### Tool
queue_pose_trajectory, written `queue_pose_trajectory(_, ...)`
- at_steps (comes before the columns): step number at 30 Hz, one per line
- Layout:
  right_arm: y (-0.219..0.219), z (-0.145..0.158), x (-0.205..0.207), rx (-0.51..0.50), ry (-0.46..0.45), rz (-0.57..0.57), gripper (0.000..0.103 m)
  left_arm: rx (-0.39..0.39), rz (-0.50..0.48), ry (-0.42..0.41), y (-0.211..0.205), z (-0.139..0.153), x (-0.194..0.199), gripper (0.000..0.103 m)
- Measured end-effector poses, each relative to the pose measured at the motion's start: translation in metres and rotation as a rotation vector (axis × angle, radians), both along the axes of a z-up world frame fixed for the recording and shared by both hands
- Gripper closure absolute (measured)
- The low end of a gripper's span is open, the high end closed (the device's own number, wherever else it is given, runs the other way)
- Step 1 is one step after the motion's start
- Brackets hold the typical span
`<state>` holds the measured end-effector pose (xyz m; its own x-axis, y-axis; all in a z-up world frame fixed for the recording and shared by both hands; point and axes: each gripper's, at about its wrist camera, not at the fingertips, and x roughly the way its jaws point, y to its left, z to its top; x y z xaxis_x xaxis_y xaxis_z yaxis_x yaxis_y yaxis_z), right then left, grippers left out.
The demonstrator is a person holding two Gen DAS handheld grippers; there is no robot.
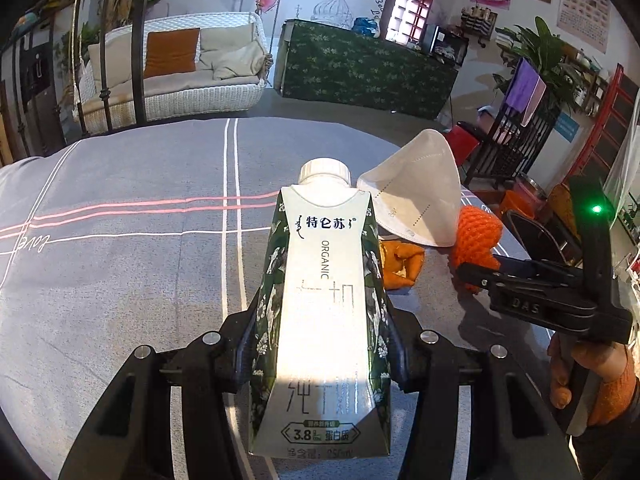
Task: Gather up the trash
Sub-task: 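Grasp the orange foam net with the right tool while the left tool holds the carton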
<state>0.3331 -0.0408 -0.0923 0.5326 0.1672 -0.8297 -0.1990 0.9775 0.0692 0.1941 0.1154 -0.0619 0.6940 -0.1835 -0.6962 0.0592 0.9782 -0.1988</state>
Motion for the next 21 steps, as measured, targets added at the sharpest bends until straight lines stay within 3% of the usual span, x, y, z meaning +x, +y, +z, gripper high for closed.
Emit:
queue_pose_trajectory(1,-0.001,0.000,-0.001,0.001,-0.005,0.001,0.064,-0.003,0.000,-0.001,0.000,0.000,0.000,0.052)
queue_pose_trajectory(7,-0.005,0.007,-0.011,0.016,-0.034,0.001,0.075,-0.012,0.006,-0.009,-0.002,0.000,-0.004,0.052)
queue_pose_trajectory(21,-0.034,0.027,-0.046,0.062,-0.103,-0.073,0.077,-0.019,-0.033,-0.053,-0.017,0.014,-0.011,0.052)
